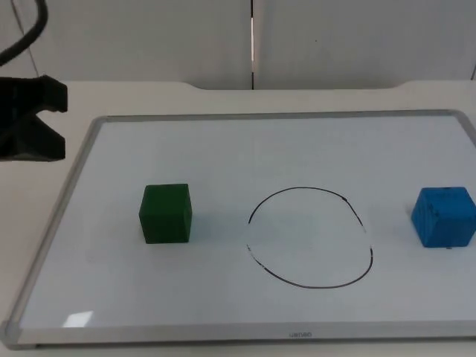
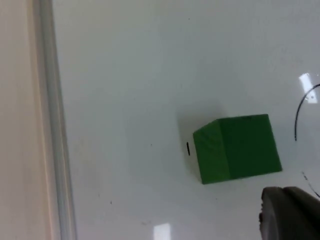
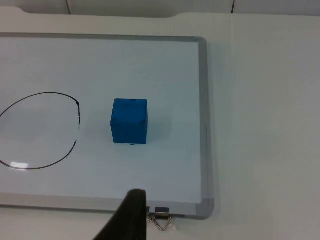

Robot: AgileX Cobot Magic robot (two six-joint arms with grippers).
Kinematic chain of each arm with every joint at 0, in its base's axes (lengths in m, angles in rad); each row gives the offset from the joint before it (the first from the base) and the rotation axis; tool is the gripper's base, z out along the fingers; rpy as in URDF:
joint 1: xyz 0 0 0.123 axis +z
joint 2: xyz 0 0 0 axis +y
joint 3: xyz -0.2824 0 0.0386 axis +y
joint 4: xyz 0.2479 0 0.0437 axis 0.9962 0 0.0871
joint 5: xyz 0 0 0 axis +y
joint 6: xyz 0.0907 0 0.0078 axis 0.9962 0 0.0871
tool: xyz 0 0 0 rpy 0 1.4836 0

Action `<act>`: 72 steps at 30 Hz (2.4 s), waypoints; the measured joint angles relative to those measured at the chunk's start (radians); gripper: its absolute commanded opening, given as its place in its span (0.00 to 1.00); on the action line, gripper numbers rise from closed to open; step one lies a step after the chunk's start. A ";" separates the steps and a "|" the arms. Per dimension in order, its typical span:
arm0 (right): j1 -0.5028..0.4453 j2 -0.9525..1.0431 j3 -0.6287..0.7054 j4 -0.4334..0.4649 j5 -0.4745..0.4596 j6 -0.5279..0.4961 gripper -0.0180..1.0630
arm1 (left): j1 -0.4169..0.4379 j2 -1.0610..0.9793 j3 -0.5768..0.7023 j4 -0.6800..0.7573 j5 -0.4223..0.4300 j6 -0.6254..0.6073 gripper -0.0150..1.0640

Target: Push the two cubes into the marked area.

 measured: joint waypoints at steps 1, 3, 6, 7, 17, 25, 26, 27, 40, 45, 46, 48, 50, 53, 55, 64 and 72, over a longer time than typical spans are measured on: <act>0.000 0.000 0.000 0.000 0.000 0.000 0.99 | -0.016 0.029 -0.013 0.000 -0.020 0.000 0.01; 0.000 0.000 0.000 0.000 0.000 0.000 0.99 | -0.042 0.083 -0.029 0.000 -0.054 0.002 0.01; 0.000 0.000 0.000 0.000 0.000 0.000 0.99 | -0.065 0.140 -0.045 0.000 -0.074 0.004 0.01; 0.000 0.000 0.000 0.000 0.000 0.000 0.99 | -0.074 0.162 -0.053 -0.001 -0.082 0.009 0.01; 0.000 0.000 0.000 0.000 0.000 0.002 0.99 | -0.095 0.326 -0.097 -0.001 -0.213 0.020 0.01; 0.000 0.000 0.000 0.000 0.000 0.002 0.99 | -0.095 0.450 -0.175 -0.001 -0.205 0.028 0.01; 0.000 0.000 0.000 0.000 0.000 0.002 0.99 | -0.095 0.470 -0.189 -0.001 -0.205 0.030 0.01; 0.000 0.000 0.000 0.000 0.000 0.002 0.99 | -0.095 0.486 -0.197 -0.001 -0.203 0.030 0.01; 0.000 0.000 0.000 0.000 0.000 0.002 0.99 | -0.115 0.551 -0.223 -0.024 -0.176 0.051 0.01; 0.000 0.000 0.000 0.000 0.000 0.002 0.99 | -0.162 0.551 -0.225 -0.037 -0.180 0.068 0.01; 0.000 0.000 0.000 0.000 0.000 0.002 0.99 | -0.162 0.551 -0.225 -0.037 -0.180 0.068 0.01; 0.000 0.000 0.000 0.000 0.000 0.002 0.99 | -0.175 0.551 -0.226 -0.037 -0.180 0.071 0.01; 0.000 0.000 0.000 0.000 0.000 0.002 0.99 | -0.180 0.551 -0.226 -0.039 -0.182 0.071 0.01; 0.000 0.000 0.000 0.000 0.000 0.002 0.99 | -0.180 0.551 -0.226 -0.039 -0.184 0.071 0.01; 0.000 0.000 0.000 0.000 0.000 0.002 0.99 | -0.180 0.551 -0.226 -0.039 -0.184 0.071 0.01; 0.000 0.000 0.000 0.000 0.000 0.002 0.99 | -0.200 0.551 -0.226 -0.043 -0.183 0.071 0.01; 0.000 0.000 0.000 0.000 0.000 0.002 0.99 | -0.211 0.551 -0.226 -0.045 -0.186 0.071 0.01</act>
